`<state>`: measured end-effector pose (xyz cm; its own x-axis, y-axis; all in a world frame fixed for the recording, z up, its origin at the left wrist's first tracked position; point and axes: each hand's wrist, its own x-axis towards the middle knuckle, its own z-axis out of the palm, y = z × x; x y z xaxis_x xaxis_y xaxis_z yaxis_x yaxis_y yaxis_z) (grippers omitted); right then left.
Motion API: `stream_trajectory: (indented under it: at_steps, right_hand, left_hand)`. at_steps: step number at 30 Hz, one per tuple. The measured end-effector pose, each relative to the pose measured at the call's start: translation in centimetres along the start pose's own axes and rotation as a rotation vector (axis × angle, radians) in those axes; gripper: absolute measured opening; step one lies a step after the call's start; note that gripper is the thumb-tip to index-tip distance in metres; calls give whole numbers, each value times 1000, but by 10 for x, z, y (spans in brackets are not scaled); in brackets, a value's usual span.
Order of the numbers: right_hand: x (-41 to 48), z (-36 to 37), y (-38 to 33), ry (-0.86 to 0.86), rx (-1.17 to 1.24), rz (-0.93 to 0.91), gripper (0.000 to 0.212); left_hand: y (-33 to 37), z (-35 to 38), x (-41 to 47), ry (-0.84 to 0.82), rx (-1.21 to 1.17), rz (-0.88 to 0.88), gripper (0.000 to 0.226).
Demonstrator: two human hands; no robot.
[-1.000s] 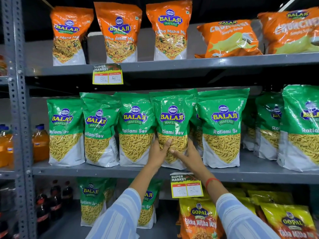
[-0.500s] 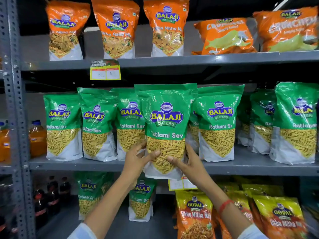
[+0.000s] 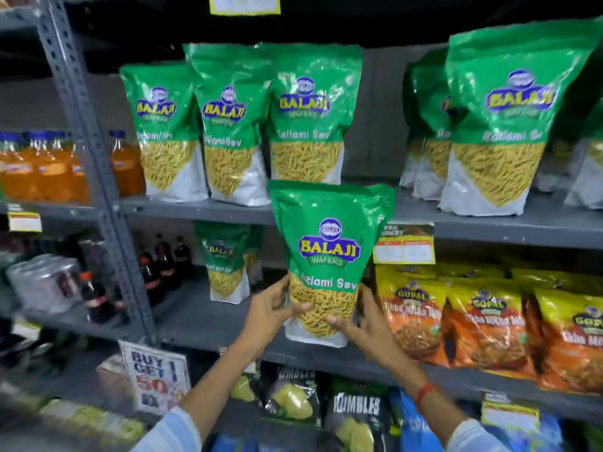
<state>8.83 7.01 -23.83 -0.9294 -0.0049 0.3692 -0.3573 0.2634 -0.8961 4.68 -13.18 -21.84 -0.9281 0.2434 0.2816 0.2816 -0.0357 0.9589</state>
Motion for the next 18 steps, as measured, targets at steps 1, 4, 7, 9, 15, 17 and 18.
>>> stream_trajectory:
  at_steps: [1,4,7,9,15,17,18]
  right_hand:
    - [0,5,14,-22,-7,35,95]
    - [8,20,50,-35,-61,139,90]
    - [20,32,77,-44,-71,238,77]
    - [29,40,91,-44,-39,280,72]
    - [54,58,123,20,-17,356,79]
    - [58,61,133,16,6,359,88]
    - [60,62,138,21,17,355,85]
  left_hand:
    - [-13,-5,0,-5,9,-27,62]
    - [-53,-17,7,-34,45,-111,55]
    - [-81,-25,19,-55,44,-167,57]
    - [-98,-32,31,-81,32,-179,59]
    - [-140,-42,66,-160,40,-169,70]
    - [-157,-45,72,-158,26,-179,66]
    - [-161,-46,74,-153,27,-180,66]
